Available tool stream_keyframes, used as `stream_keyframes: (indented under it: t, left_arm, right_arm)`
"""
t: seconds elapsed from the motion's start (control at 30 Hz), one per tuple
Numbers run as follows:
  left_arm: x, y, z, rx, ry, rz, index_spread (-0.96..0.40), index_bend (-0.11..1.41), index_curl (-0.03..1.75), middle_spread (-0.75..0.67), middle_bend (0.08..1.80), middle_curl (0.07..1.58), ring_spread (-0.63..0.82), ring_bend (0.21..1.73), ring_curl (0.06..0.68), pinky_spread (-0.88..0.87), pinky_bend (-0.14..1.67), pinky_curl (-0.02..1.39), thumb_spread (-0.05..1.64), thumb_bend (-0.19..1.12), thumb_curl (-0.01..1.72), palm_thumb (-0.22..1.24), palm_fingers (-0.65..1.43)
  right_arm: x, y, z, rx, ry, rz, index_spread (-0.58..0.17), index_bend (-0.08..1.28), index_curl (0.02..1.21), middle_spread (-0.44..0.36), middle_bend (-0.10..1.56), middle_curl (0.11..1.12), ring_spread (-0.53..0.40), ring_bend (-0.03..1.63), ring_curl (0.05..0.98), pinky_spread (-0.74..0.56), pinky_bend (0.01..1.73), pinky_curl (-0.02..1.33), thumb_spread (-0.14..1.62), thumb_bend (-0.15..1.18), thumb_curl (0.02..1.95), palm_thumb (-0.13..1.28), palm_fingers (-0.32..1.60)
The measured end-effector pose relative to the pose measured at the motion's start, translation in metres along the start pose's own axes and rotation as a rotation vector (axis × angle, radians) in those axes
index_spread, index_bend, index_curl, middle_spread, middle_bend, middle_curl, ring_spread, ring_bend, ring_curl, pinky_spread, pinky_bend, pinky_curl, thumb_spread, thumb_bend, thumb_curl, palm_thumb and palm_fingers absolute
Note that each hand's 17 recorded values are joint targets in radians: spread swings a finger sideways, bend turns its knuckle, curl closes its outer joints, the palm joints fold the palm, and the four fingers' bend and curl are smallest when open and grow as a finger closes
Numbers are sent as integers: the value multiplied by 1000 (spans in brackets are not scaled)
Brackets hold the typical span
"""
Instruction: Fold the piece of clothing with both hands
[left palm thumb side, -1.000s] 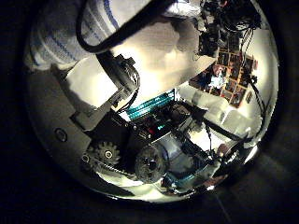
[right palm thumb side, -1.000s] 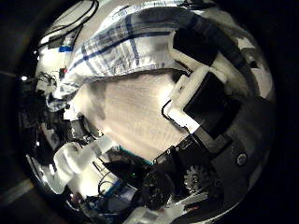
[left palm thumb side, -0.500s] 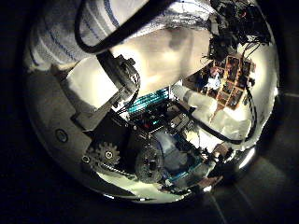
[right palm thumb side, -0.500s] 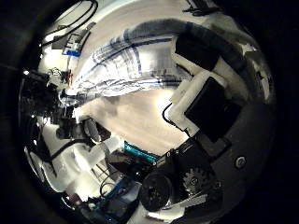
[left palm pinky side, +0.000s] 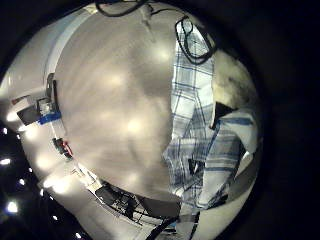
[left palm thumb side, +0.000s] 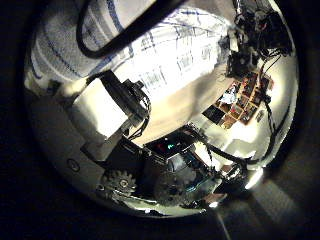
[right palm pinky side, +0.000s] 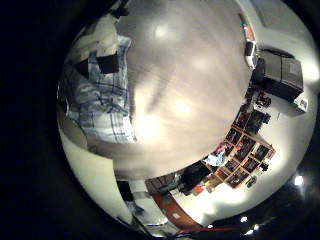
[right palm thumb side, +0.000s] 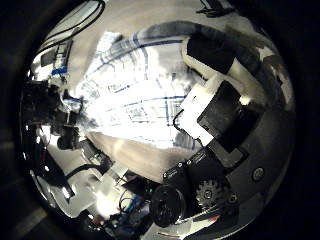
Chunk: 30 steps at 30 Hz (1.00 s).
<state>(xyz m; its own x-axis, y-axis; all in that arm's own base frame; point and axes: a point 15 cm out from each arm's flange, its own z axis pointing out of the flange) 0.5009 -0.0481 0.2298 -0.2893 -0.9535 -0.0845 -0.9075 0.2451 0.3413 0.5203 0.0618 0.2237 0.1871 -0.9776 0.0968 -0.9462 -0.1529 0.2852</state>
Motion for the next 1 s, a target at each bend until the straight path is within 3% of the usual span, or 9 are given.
stream_keyframes:
  t: [0.03,0.07,0.1,0.23,0.3,0.4,0.57,0.73,1.0]
  left_arm:
    - [-3,-5,3,6,2,-3,-546,299,1387,-567,834,1108,-413,1235,488,-566,797,861,1135,-28,477,694,314]
    - [-5,-9,5,16,3,-7,-536,289,1360,-546,785,1088,-393,1211,478,-546,771,857,1135,-27,473,684,265]
    - [-8,-12,6,26,4,-11,-519,269,1329,-517,724,1065,-370,1193,471,-520,757,860,1133,-28,467,672,213]
    - [-22,-21,4,69,19,-39,-401,175,1179,-282,376,919,-200,1114,435,-345,668,846,1135,-39,437,592,-52]
    - [-28,-22,-6,110,37,-54,-325,152,1098,-134,253,836,-95,1048,403,-225,593,816,1134,-43,417,539,-113]
    - [-30,-17,-20,148,62,-62,-214,128,971,61,159,727,68,945,361,-30,505,763,1133,-43,390,470,-144]
    - [-32,5,-50,208,71,-57,-87,129,780,259,139,583,261,820,304,232,424,661,1134,-33,358,400,-126]
    - [-28,42,-59,225,68,-36,-32,142,642,322,145,480,350,764,274,363,388,583,1143,-26,338,365,-80]
    - [-1,91,-25,217,100,16,-7,164,514,272,166,389,370,734,257,412,368,509,1153,-18,321,359,-6]
  right_arm:
    - [5,-3,4,2,-3,9,-318,884,865,-166,1168,848,-219,1352,692,-227,1378,595,1211,-34,574,797,995]
    - [10,-4,7,1,-6,19,-332,719,837,-176,1127,825,-221,1371,691,-268,1373,600,1218,-37,551,747,873]
    - [13,-4,7,-1,-9,26,-335,656,825,-181,1119,821,-225,1377,689,-282,1374,601,1220,-36,546,735,817]
    - [21,-6,8,5,-14,37,-385,284,694,-209,909,745,-241,1340,649,-399,1363,576,1246,-32,501,645,367]
    - [28,-6,0,33,-21,49,-404,263,655,-200,810,707,-234,1264,622,-363,1289,556,1254,-33,482,601,187]
    - [43,-1,-20,76,-32,75,-424,314,608,-180,670,629,-179,1085,550,-158,1115,503,1263,-38,449,525,-24]
    - [73,17,-63,161,-37,111,-425,291,532,-162,575,549,-131,983,464,64,967,403,1279,-23,411,467,35]
    - [80,45,-104,232,-25,57,-425,281,494,-161,537,507,-121,914,422,161,864,347,1288,-13,386,467,94]
    - [78,99,-65,122,-35,-34,-422,254,455,-168,499,464,-133,800,367,189,724,283,1276,-15,368,496,145]
